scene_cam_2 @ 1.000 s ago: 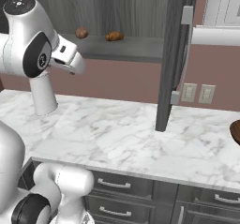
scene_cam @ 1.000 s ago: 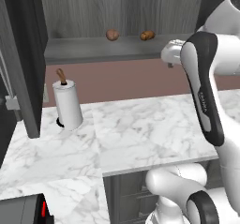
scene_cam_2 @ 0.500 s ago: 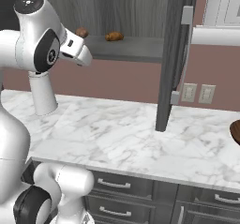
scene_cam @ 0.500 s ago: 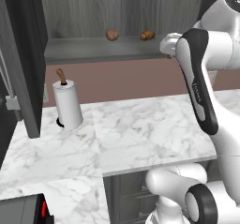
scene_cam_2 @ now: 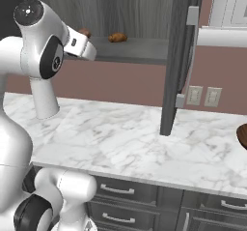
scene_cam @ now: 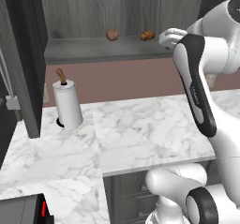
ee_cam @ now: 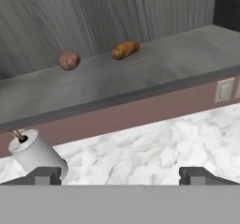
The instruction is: Pick the potatos from the cabinet and place them in one bowl. Pick the corn from the sink and place it in the other bowl.
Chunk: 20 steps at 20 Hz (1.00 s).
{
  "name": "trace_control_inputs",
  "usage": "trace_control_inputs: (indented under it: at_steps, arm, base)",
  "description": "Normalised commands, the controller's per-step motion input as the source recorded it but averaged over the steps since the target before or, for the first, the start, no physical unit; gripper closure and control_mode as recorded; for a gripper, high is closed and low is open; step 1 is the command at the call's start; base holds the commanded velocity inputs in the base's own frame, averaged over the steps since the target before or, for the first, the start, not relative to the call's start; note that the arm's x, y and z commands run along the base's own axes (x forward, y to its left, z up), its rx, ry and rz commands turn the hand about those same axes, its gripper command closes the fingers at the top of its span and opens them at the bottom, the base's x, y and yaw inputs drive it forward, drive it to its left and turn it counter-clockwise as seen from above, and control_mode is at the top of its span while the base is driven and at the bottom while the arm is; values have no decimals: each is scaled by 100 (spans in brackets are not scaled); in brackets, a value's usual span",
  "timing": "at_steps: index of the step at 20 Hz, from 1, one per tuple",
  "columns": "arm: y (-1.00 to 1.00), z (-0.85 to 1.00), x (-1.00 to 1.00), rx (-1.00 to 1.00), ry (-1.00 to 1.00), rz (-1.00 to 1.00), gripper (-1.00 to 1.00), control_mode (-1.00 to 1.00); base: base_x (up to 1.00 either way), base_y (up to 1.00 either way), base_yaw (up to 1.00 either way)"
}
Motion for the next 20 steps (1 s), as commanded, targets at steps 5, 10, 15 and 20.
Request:
trace_control_inputs:
  at_steps: [5,10,15,20]
  arm:
    - [0,0,39,-1,-19,0,-100,-100]
    - [-10,4,32,-1,9,0,-100,-100]
    - [-19,33,15,0,24,0,-100,-100]
    - [-1,3,15,-2,3,0,-100,-100]
  base:
    - [0,0,0]
    - [0,0,0]
    - [0,0,0]
    - [0,0,0]
